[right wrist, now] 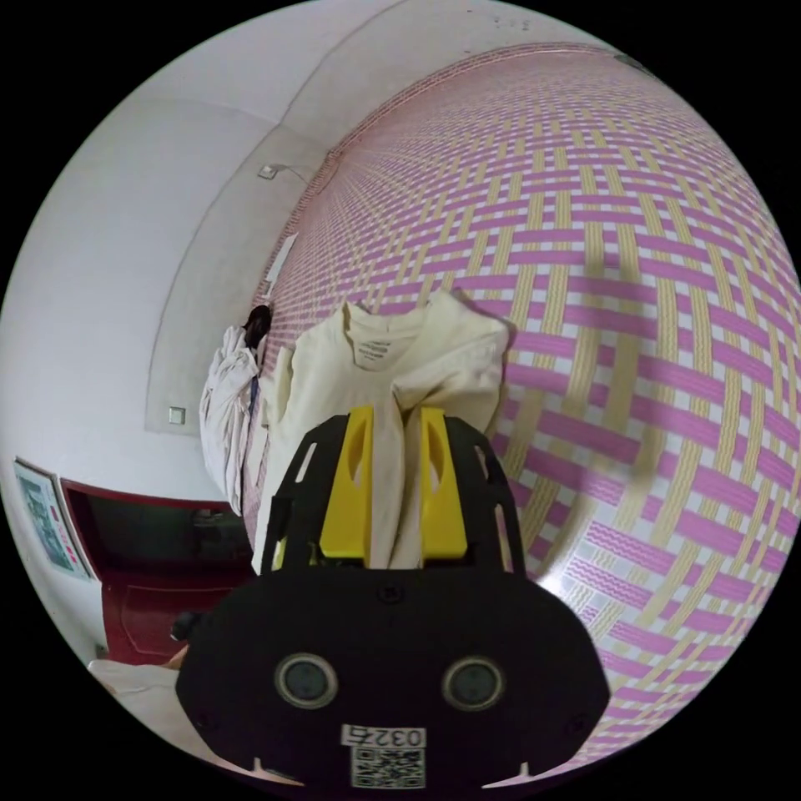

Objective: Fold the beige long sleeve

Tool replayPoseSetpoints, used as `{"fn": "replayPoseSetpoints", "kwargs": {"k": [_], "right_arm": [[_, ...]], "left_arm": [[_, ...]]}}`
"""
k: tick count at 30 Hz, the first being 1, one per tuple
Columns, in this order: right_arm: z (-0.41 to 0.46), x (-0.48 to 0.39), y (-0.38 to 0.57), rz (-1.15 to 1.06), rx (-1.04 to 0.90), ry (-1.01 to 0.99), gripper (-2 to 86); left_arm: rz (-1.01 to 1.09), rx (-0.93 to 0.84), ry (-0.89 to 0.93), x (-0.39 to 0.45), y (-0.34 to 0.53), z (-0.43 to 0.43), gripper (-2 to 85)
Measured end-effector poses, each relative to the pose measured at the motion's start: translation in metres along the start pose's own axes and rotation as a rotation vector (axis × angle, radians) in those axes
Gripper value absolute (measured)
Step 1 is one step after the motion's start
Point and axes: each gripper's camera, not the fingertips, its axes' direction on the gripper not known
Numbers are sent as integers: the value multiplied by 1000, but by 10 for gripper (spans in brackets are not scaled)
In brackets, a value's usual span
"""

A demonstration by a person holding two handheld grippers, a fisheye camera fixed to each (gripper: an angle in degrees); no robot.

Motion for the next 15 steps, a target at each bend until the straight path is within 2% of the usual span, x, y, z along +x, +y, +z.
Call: {"fn": "replayPoseSetpoints", "kwargs": {"k": [6,10,15], "right_arm": [[13,14,-20,22,-40,-31,78],[17,27,-27,37,-49,2,51],[10,43,-27,75,-11,-136,50]], "left_arm": [[5,2,23,10,5,4,-11],[43,-66,-18,25,0,18,-11],[68,-129,-106,47,-6,36,-11]]}}
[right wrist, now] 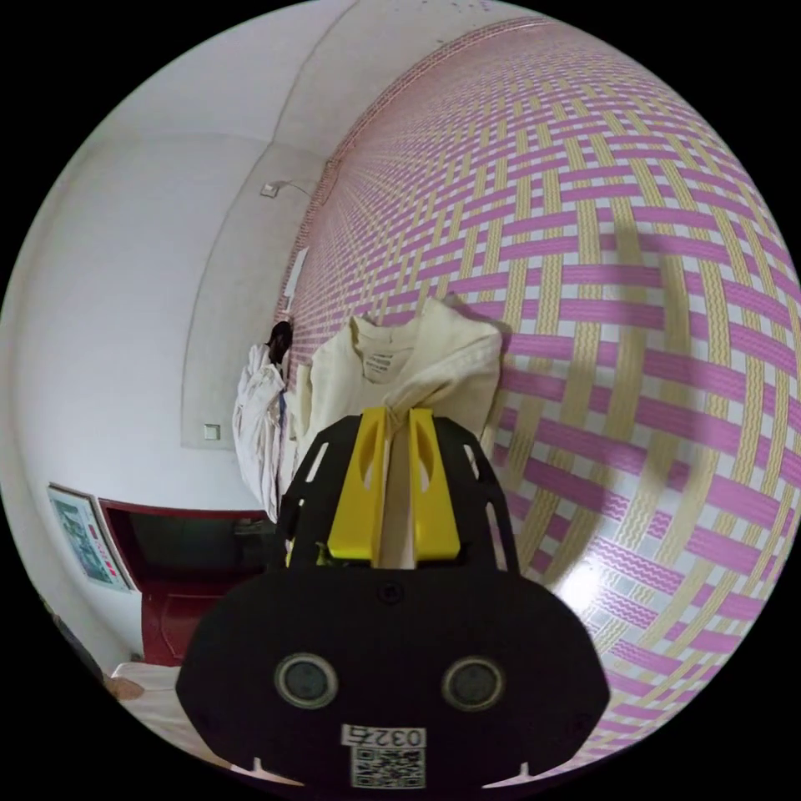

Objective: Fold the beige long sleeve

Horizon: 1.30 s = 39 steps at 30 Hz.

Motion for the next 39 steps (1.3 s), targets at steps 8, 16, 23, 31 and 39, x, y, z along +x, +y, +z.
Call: {"fn": "replayPoseSetpoints", "kwargs": {"k": [8,16,23,31,39], "right_arm": [[-12,25,12,34,18,-41,51],[-9,34,25,70,55,-26,69],[-27,-26,119,-47,71,24,98],[19,-56,291,-113,-144,11,85],[33,-66,338,-10,-105,-38,82]], "left_arm": [[-36,-34,-77,10,12,12,-12],[-47,19,-32,6,23,28,-11],[-15,83,-41,6,48,26,-11],[-8,209,4,-4,86,10,-10],[36,331,38,-17,122,-10,-9]]}}
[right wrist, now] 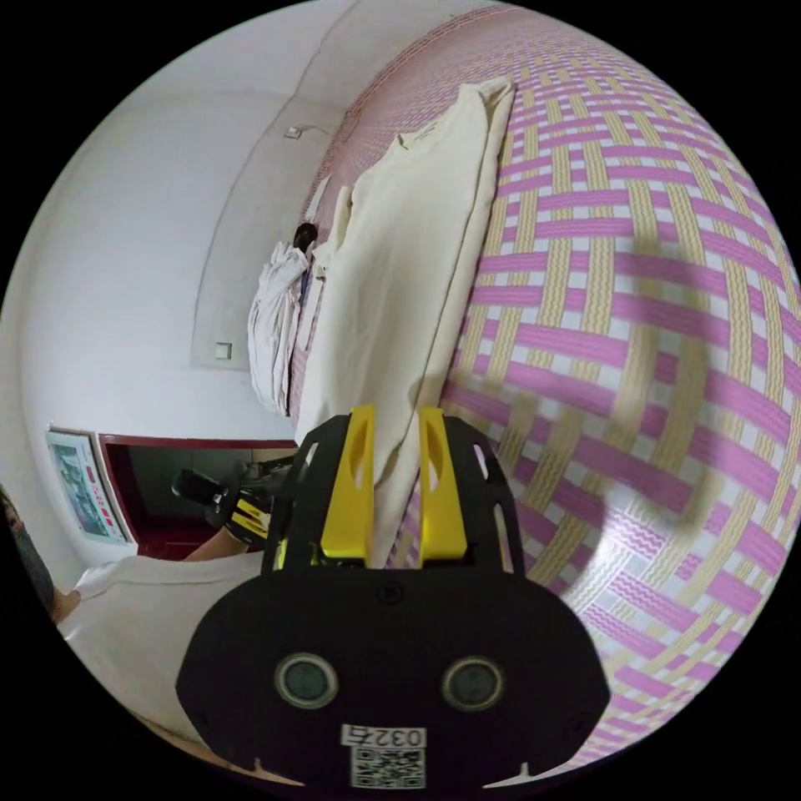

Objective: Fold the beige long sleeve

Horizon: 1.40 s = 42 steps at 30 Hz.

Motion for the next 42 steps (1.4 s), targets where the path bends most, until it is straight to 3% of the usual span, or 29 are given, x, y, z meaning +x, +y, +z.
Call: {"fn": "replayPoseSetpoints", "kwargs": {"k": [10,13,15,20,26,35,42], "right_arm": [[11,-18,20,80,10,28,80],[14,-23,21,84,9,5,63],[6,-39,26,47,48,9,4],[5,-54,39,25,23,121,-9],[6,-36,55,88,71,59,-10],[-2,-50,68,84,89,179,-4],[10,-73,109,46,0,95,40]], "left_arm": [[68,2,-14,-2,15,-17,-9],[120,-44,-44,6,9,-13,-9],[148,-103,-75,12,3,-5,-9],[192,-198,-114,20,-1,18,-8],[171,-315,-54,13,0,46,19],[22,-177,23,-20,26,14,-14],[-191,-59,74,-64,55,-10,-16]]}}
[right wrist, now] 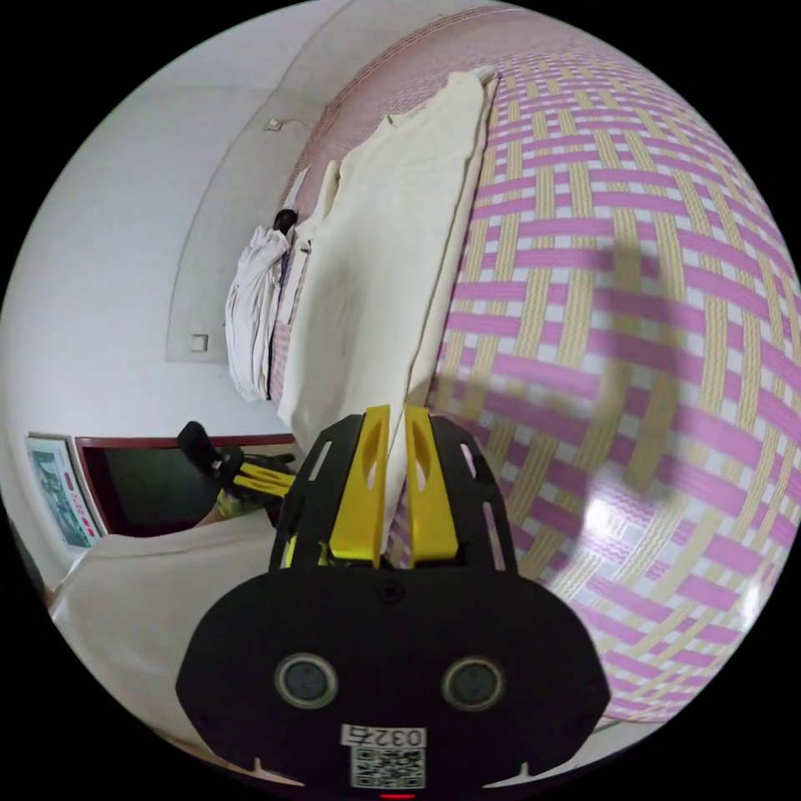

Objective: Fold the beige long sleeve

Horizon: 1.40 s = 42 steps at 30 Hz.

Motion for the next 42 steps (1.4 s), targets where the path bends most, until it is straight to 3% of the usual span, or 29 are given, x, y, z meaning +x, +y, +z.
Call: {"fn": "replayPoseSetpoints", "kwargs": {"k": [6,25,35,40,42], "right_arm": [[19,-3,26,18,-42,-63,51],[21,-2,58,69,-42,-141,51],[-2,-33,65,27,-6,-164,-7],[-5,-20,60,39,-47,-57,4],[6,2,62,89,-85,-84,46]], "left_arm": [[-108,16,32,-26,8,0,-17],[-182,86,90,-64,21,-18,-11],[-183,121,99,-75,14,-31,-9],[-175,103,99,-78,5,-26,-9],[-166,78,88,-77,-1,-23,-9]]}}
